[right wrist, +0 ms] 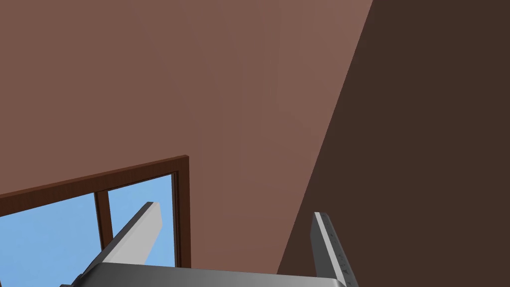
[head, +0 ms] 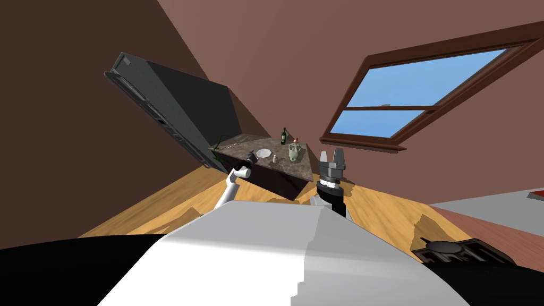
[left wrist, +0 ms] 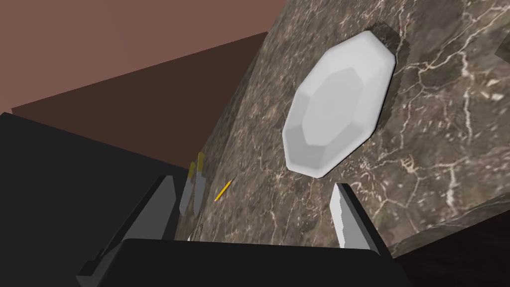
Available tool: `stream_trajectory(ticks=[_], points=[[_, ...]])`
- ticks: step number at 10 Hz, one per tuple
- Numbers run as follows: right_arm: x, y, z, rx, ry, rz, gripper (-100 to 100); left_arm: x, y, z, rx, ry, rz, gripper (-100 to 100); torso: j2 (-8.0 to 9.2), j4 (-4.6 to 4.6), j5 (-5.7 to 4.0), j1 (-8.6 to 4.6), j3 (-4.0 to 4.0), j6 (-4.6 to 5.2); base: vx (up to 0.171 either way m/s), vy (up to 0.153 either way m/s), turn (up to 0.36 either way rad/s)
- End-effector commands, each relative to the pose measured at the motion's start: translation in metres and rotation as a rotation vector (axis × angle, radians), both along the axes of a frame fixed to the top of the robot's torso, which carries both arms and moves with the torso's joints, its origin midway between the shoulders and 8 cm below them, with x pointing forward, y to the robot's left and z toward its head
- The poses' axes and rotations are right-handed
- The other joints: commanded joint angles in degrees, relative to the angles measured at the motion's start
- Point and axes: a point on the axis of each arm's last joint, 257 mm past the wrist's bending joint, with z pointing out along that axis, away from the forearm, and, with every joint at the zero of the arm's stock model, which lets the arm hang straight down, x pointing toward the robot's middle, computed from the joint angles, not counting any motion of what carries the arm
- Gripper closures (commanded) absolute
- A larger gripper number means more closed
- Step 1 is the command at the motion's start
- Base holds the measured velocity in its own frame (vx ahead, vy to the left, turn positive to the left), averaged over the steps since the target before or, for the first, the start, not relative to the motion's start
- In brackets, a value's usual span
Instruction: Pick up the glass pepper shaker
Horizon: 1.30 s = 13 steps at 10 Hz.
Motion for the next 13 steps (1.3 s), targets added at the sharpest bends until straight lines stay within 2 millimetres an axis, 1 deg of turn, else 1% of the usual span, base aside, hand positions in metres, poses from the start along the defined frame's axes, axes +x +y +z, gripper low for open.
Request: stream_trajectory(ticks=[1, 2, 3, 4, 5, 6, 7, 8, 9, 10, 11, 12, 13], points=[[0.0, 0.0, 0.0, 0.0, 0.0, 0.0, 0, 0.006, -0.002, -0.013, -0.017, 0.056, -0.004, -100, 0.0, 0.0, 0.0, 0.0, 0.0, 0.0, -0.001, 0.016, 0.008], [0.0, 0.0, 0.0, 0.0, 0.0, 0.0, 0, 0.013, -0.006, -0.016, -0.056, 0.09, -0.009, -100, 0.01, 0.0, 0.0, -0.02, 0.0, 0.0, -0.001, 0.019, 0.018], [0.0, 0.0, 0.0, 0.0, 0.0, 0.0, 0, 0.014, -0.007, -0.026, -0.051, 0.127, -0.01, -100, 0.0, 0.0, 0.0, 0.0, 0.0, 0.0, -0.001, 0.015, 0.007], [0.0, 0.0, 0.0, 0.0, 0.0, 0.0, 0, 0.013, -0.007, -0.027, -0.05, 0.132, -0.01, -100, 0.0, 0.0, 0.0, -0.01, 0.0, -0.01, 0.0, 0.005, -0.002], [0.0, 0.0, 0.0, 0.0, 0.0, 0.0, 0, 0.022, -0.012, -0.035, -0.087, 0.179, -0.014, -100, 0.01, 0.0, -0.01, -0.05, 0.01, -0.01, -0.003, 0.007, 0.013], [0.0, 0.0, 0.0, 0.0, 0.0, 0.0, 0, 0.02, -0.013, -0.04, -0.084, 0.204, -0.016, -100, 0.01, 0.0, -0.01, -0.05, 0.01, 0.0, -0.001, 0.007, 0.003], [0.0, 0.0, 0.0, 0.0, 0.0, 0.0, 0, 0.027, -0.018, -0.043, -0.121, 0.241, -0.019, -100, 0.01, 0.0, -0.01, -0.05, 0.01, -0.01, -0.001, 0.009, 0.009], [0.0, 0.0, 0.0, 0.0, 0.0, 0.0, 0, 0.026, -0.019, -0.051, -0.117, 0.272, -0.02, -100, 0.0, 0.0, -0.01, -0.04, 0.0, 0.0, 0.0, 0.008, 0.001], [0.0, 0.0, 0.0, 0.0, 0.0, 0.0, 0, 0.025, -0.019, -0.052, -0.116, 0.276, -0.02, -100, 0.01, 0.0, -0.01, -0.04, 0.0, -0.01, 0.0, 0.0, 0.0], [0.0, 0.0, 0.0, 0.0, 0.0, 0.0, 0, 0.032, -0.025, -0.057, -0.151, 0.325, -0.023, -100, 0.02, 0.0, -0.01, -0.06, 0.01, -0.01, 0.0, 0.0, 0.0], [0.0, 0.0, 0.0, 0.0, 0.0, 0.0, 0, 0.029, -0.025, -0.062, -0.148, 0.346, -0.023, -100, 0.0, 0.0, -0.01, -0.07, 0.0, 0.0, 0.0, 0.0, 0.0], [0.0, 0.0, 0.0, 0.0, 0.0, 0.0, 0, 0.036, -0.032, -0.064, -0.183, 0.385, -0.026, -100, 0.0, 0.0, -0.01, -0.07, 0.0, -0.01, 0.0, 0.0, 0.0], [0.0, 0.0, 0.0, 0.0, 0.0, 0.0, 0, 0.032, -0.032, -0.07, -0.179, 0.412, -0.026, -100, -0.01, 0.0, -0.02, -0.07, 0.0, 0.0, 0.0, 0.0, 0.0]])
